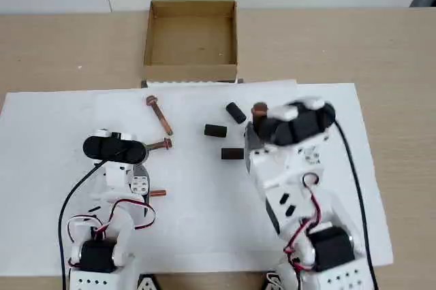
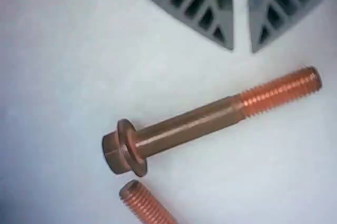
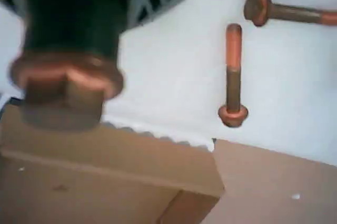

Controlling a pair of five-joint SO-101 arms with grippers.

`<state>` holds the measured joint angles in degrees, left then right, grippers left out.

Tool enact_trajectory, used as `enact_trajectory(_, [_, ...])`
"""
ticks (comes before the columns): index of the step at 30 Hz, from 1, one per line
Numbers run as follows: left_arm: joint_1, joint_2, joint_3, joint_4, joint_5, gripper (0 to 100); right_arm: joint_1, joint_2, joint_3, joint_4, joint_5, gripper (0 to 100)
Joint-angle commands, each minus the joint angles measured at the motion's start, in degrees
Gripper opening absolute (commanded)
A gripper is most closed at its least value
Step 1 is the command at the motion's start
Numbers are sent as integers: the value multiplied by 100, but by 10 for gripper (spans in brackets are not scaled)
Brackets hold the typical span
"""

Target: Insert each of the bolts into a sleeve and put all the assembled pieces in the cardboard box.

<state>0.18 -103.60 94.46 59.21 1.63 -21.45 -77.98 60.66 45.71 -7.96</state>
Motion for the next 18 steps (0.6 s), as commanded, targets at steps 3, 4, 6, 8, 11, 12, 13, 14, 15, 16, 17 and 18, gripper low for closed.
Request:
enact_trajectory(3, [-18,-53,-31,-141,-9,7,40,1402,-1213,-514,-158,2])
enact_trajectory(4, [-18,-53,-31,-141,-9,7,40,1622,-1310,-673,-158,2])
enact_trajectory(6, [-18,-53,-31,-141,-9,7,40,2062,-1503,-971,-158,2])
enact_trajectory(8, [-18,-53,-31,-141,-9,7,40,2501,-1644,-1235,-149,2])
enact_trajectory(11, [-18,-53,-31,-141,-9,7,48,3187,-1881,-1543,-149,2])
enact_trajectory(12, [-18,-53,-31,-141,-9,7,48,3398,-1969,-1640,-149,2])
enact_trajectory(13, [-18,-53,-31,-141,-9,7,48,3600,-2066,-1771,-149,2])
enact_trajectory(14, [-18,-53,-31,-141,-9,7,48,3802,-2171,-1895,-149,2])
enact_trajectory(15, [-18,-53,-31,-141,-9,7,48,4013,-2303,-2000,-141,2])
enact_trajectory(16, [-18,-53,-31,-141,-9,7,48,4224,-2462,-2079,-79,2])
enact_trajectory(17, [-18,-53,-31,-141,-9,7,48,4462,-2629,-2149,18,2])
enact_trajectory(18, [-18,-53,-31,-141,-9,7,48,4681,-2804,-2193,88,2])
